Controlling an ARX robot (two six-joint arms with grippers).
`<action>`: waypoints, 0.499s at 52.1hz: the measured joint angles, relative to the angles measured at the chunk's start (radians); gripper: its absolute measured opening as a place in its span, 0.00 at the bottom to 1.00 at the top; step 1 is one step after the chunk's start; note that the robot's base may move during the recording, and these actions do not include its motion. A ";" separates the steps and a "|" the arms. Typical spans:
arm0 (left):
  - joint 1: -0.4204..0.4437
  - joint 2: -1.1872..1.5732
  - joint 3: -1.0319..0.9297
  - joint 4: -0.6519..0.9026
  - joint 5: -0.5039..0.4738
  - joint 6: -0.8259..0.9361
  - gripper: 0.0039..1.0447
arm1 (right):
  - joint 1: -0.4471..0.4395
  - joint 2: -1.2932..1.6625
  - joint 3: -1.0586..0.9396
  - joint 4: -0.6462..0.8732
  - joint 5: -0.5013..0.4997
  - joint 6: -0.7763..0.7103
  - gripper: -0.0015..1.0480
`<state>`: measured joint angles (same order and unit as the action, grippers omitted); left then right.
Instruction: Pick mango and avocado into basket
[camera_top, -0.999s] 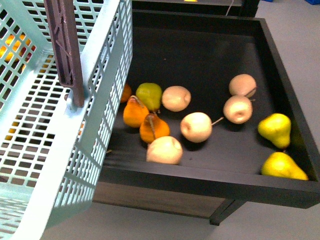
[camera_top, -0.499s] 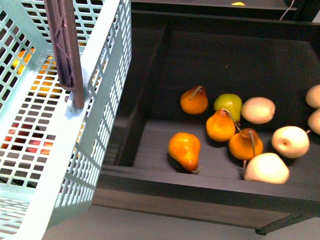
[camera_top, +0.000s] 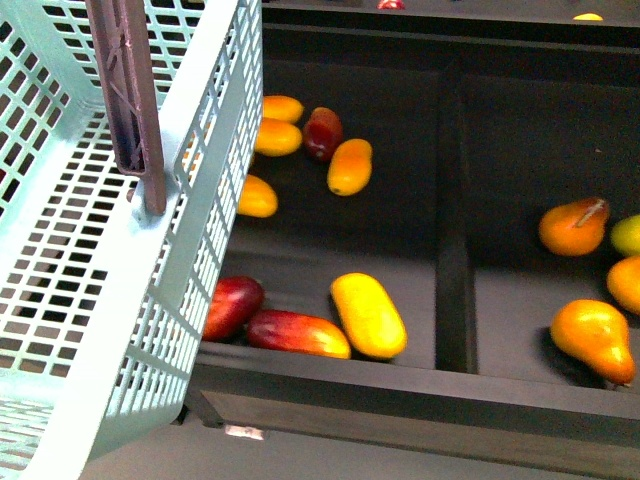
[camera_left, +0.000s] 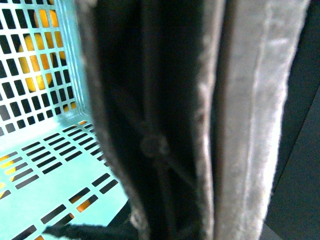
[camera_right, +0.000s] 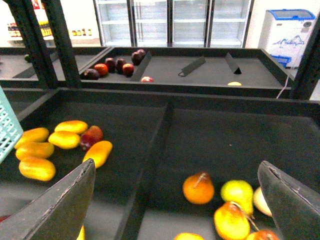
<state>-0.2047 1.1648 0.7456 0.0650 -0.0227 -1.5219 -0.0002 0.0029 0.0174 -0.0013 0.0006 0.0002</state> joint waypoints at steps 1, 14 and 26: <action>0.000 0.000 0.000 0.000 -0.001 0.000 0.15 | 0.000 0.000 0.000 0.000 0.001 0.001 0.92; 0.002 0.000 0.000 0.000 -0.004 0.002 0.15 | 0.000 0.000 0.000 0.002 0.002 0.000 0.92; 0.002 0.000 -0.001 0.000 0.003 0.000 0.15 | 0.000 0.000 0.000 0.000 0.000 0.000 0.92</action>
<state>-0.2028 1.1648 0.7448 0.0647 -0.0196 -1.5219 0.0002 0.0029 0.0174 -0.0013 0.0006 0.0002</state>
